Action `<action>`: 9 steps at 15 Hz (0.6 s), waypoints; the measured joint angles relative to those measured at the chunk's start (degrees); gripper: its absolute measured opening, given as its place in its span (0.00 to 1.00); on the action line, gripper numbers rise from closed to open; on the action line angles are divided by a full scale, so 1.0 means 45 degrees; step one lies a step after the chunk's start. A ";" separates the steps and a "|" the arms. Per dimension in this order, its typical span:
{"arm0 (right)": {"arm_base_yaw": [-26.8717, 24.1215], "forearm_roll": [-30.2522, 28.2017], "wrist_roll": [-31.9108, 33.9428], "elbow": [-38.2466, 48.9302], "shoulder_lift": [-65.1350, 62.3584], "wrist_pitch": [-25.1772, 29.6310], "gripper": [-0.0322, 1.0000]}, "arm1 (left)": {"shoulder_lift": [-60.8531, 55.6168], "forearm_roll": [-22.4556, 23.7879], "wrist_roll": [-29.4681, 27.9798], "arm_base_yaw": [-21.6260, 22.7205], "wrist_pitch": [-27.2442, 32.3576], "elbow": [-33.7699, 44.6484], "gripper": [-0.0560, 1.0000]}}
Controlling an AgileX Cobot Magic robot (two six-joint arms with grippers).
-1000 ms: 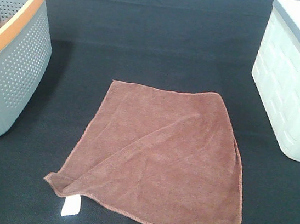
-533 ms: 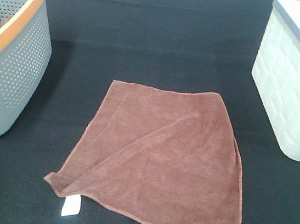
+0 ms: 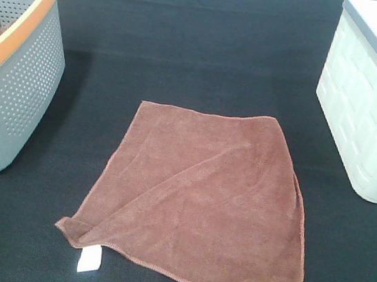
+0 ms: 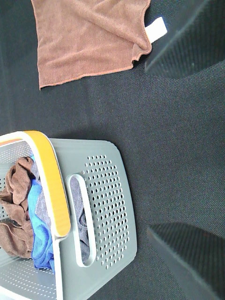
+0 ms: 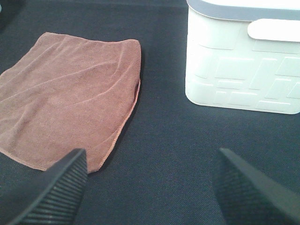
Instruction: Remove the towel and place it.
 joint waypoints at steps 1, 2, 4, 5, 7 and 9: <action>0.0000 0.0000 0.0000 0.0000 0.0000 0.0000 0.72 | 0.0000 0.0000 0.0000 0.0000 0.0000 0.0000 0.81; 0.0000 0.0000 0.0000 0.0000 0.0000 0.0000 0.72 | 0.0000 0.0000 0.0000 0.0000 0.0000 0.0000 0.81; 0.0000 0.0000 0.0000 0.0000 0.0000 0.0000 0.72 | 0.0000 0.0000 0.0000 0.0000 0.0000 0.0000 0.81; 0.0000 0.0000 0.0000 0.0000 0.0000 0.0000 0.72 | 0.0000 0.0000 0.0000 0.0000 0.0000 0.0000 0.81; 0.0000 0.0000 0.0000 0.0000 0.0000 0.0000 0.72 | 0.0000 0.0000 0.0000 0.0000 0.0000 0.0000 0.81; 0.0000 0.0000 0.0000 0.0000 0.0000 0.0000 0.72 | 0.0000 0.0000 0.0000 0.0000 -0.0013 0.0000 0.81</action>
